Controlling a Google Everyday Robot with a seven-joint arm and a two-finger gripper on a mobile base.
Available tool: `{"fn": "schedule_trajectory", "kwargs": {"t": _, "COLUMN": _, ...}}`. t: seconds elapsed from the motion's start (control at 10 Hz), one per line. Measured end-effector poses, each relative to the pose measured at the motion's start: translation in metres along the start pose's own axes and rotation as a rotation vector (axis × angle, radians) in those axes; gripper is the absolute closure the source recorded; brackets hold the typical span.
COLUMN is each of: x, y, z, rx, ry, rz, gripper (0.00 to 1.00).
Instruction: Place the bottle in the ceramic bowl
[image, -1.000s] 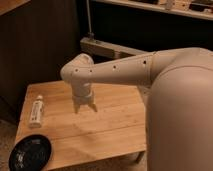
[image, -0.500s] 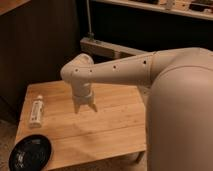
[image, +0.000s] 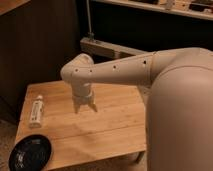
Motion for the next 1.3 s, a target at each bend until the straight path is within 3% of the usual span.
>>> {"fn": "schedule_trajectory", "kwargs": {"t": 1.0, "x": -0.001, "y": 0.001, "z": 0.001, "rx": 0.000, "ry": 0.001, "rz": -0.001, "gripper": 0.35}}
{"fn": "schedule_trajectory", "kwargs": {"t": 1.3, "x": -0.021, "y": 0.019, "z": -0.006, "rx": -0.018, "ry": -0.031, "rz": -0.001, "gripper": 0.35}}
